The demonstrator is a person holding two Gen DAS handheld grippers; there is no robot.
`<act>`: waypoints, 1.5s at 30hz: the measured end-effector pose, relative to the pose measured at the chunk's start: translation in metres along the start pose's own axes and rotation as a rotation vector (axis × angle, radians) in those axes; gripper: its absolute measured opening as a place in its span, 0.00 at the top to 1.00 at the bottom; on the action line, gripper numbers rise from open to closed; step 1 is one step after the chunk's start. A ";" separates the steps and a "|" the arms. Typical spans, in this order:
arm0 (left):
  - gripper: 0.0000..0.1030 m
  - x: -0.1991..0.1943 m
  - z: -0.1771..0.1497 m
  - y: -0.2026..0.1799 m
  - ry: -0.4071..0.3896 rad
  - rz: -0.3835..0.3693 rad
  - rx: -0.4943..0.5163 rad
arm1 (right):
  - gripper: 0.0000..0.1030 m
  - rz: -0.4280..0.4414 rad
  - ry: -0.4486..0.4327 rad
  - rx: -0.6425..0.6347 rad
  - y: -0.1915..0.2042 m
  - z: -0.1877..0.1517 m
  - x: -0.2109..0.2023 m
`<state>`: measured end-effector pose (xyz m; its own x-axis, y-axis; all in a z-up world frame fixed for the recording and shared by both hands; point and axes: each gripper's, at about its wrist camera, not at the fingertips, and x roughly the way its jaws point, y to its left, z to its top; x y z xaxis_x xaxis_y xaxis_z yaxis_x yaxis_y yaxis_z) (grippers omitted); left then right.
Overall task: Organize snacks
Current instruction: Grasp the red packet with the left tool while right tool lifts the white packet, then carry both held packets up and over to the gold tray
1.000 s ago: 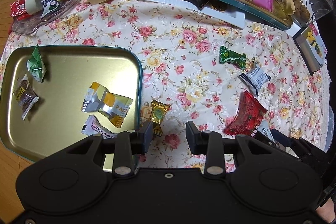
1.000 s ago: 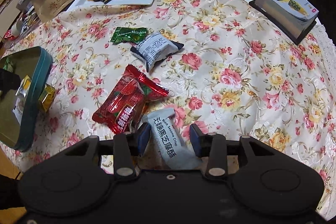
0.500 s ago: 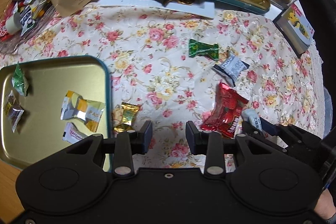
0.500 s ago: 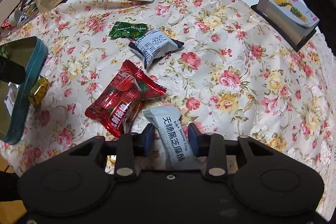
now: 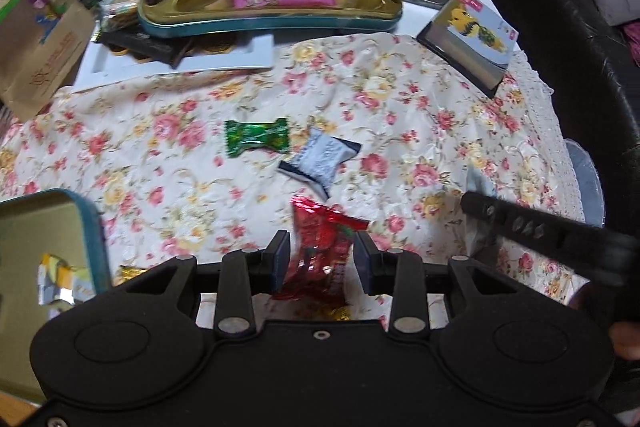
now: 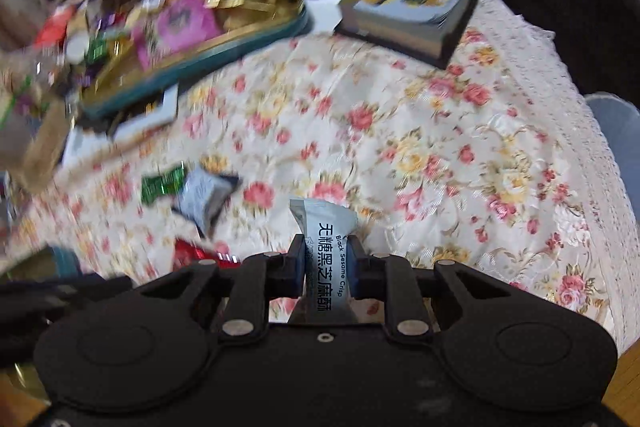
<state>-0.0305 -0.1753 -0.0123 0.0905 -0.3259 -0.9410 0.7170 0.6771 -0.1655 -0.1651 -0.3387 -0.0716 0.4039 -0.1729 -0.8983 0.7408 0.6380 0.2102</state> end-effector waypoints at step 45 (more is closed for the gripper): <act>0.54 0.051 -0.004 -0.025 -0.004 0.116 0.105 | 0.79 0.136 -0.124 0.234 -0.028 0.026 -0.063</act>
<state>-0.0466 -0.2063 -0.0574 0.1793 -0.2521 -0.9509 0.7701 0.6375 -0.0238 -0.1973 -0.3649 -0.0108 0.5597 -0.1970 -0.8049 0.7731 0.4739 0.4216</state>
